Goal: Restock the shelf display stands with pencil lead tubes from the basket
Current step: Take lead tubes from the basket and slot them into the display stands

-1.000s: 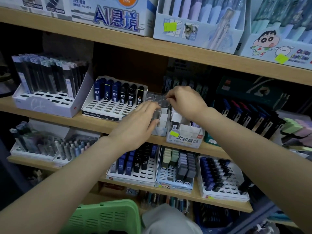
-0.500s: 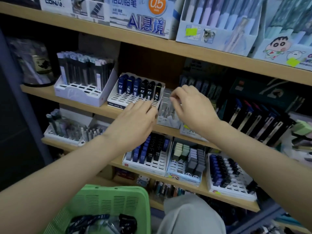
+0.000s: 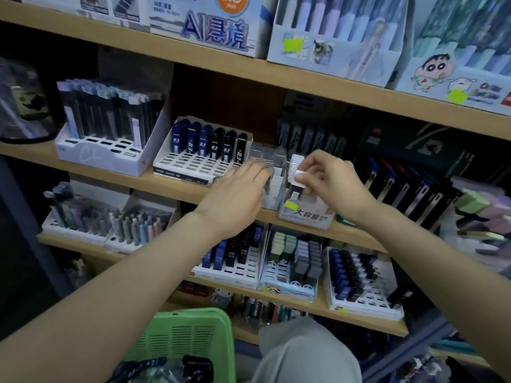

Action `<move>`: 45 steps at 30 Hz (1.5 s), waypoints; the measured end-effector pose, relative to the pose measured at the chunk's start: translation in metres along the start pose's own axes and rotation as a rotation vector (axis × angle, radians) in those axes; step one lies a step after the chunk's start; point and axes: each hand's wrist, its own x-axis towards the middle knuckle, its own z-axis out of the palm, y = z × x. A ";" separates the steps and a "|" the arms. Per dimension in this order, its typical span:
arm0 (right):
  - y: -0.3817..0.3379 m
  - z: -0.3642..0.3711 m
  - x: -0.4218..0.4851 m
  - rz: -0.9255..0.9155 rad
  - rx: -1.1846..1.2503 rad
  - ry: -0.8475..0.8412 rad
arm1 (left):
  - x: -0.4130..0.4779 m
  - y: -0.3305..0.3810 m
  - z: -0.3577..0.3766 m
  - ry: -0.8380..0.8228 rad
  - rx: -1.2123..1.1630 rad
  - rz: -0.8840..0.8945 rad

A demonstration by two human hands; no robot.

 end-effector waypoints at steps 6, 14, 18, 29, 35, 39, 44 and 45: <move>0.002 0.006 0.015 0.034 -0.032 -0.026 | 0.000 -0.002 0.001 0.003 -0.042 -0.010; -0.002 -0.003 0.023 0.064 -0.024 -0.114 | 0.000 -0.004 0.003 0.026 -0.041 0.006; 0.001 0.004 0.019 0.009 -0.185 -0.037 | 0.001 -0.004 0.005 0.026 -0.060 0.006; 0.001 0.028 -0.010 -0.405 -0.660 0.298 | -0.019 -0.012 -0.006 0.083 0.120 0.013; -0.022 0.085 -0.049 -0.540 -0.474 0.137 | -0.107 -0.042 0.010 0.069 0.250 0.051; -0.019 0.154 -0.076 -0.622 -0.424 -0.074 | -0.183 -0.068 0.050 -0.177 0.235 -0.087; 0.002 0.261 -0.105 -0.661 -0.395 -0.407 | -0.270 -0.092 0.109 -0.386 0.175 -0.301; 0.007 0.282 -0.111 -0.643 -0.365 -0.506 | -0.287 -0.095 0.121 -0.427 0.157 -0.345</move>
